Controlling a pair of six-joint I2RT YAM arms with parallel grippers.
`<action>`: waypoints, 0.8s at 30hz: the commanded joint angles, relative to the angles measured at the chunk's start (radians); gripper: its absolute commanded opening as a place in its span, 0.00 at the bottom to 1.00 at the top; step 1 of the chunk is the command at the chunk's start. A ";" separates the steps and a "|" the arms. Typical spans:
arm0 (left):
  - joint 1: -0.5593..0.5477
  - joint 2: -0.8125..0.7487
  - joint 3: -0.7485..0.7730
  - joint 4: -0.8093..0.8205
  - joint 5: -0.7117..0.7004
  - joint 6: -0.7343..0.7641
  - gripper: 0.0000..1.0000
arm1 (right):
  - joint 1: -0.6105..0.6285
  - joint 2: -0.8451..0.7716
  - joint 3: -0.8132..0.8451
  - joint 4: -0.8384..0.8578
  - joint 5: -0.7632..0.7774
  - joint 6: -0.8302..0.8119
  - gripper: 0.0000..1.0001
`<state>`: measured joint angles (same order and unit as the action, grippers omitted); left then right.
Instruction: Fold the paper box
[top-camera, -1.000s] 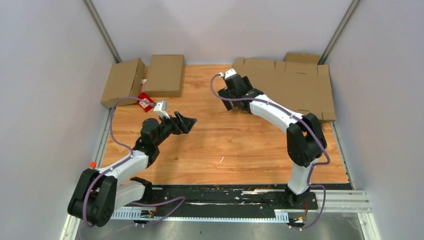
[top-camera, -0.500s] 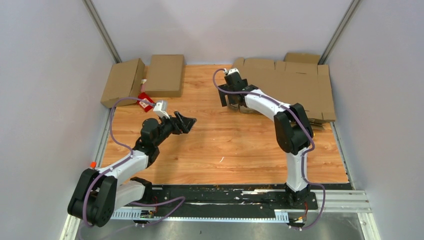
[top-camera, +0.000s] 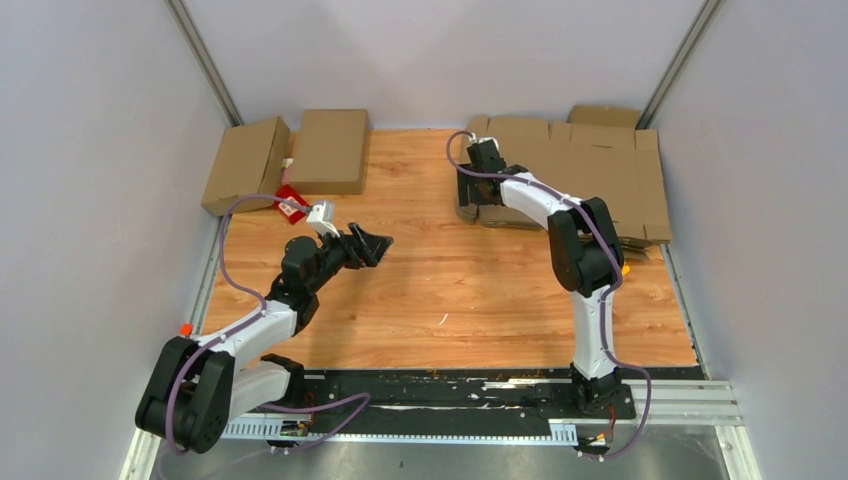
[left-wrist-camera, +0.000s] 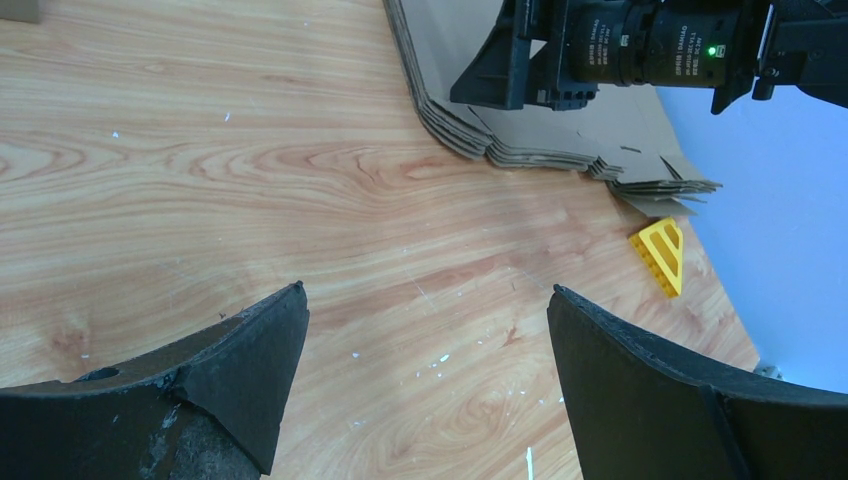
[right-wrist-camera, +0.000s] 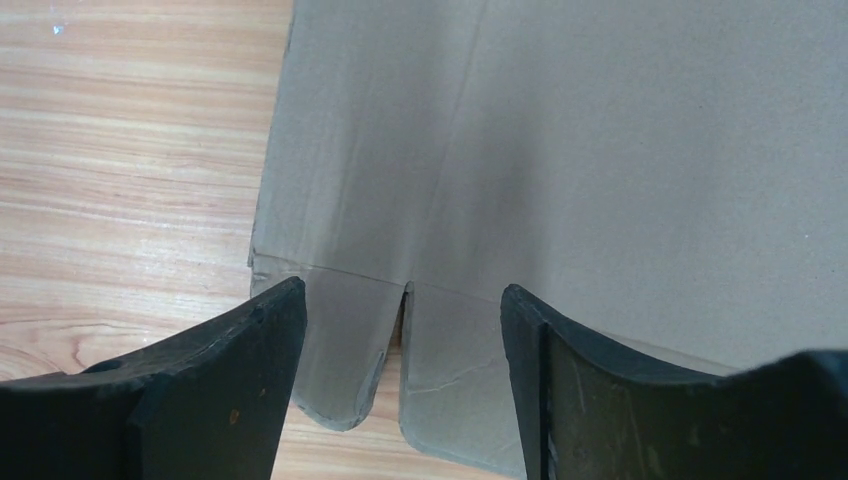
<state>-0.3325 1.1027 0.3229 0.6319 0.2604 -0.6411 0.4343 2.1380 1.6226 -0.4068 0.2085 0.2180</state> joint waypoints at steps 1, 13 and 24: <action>-0.003 -0.002 0.022 0.029 -0.001 0.017 0.97 | -0.015 -0.013 0.028 0.026 -0.056 0.032 0.73; -0.003 0.002 0.023 0.028 -0.004 0.021 0.97 | -0.009 0.023 0.062 0.023 -0.158 0.011 1.00; -0.003 -0.004 0.024 0.022 -0.005 0.024 0.97 | -0.005 0.055 0.091 -0.032 -0.060 -0.013 0.90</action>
<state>-0.3325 1.1027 0.3229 0.6315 0.2604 -0.6399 0.4240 2.1860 1.6722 -0.4183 0.0990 0.2222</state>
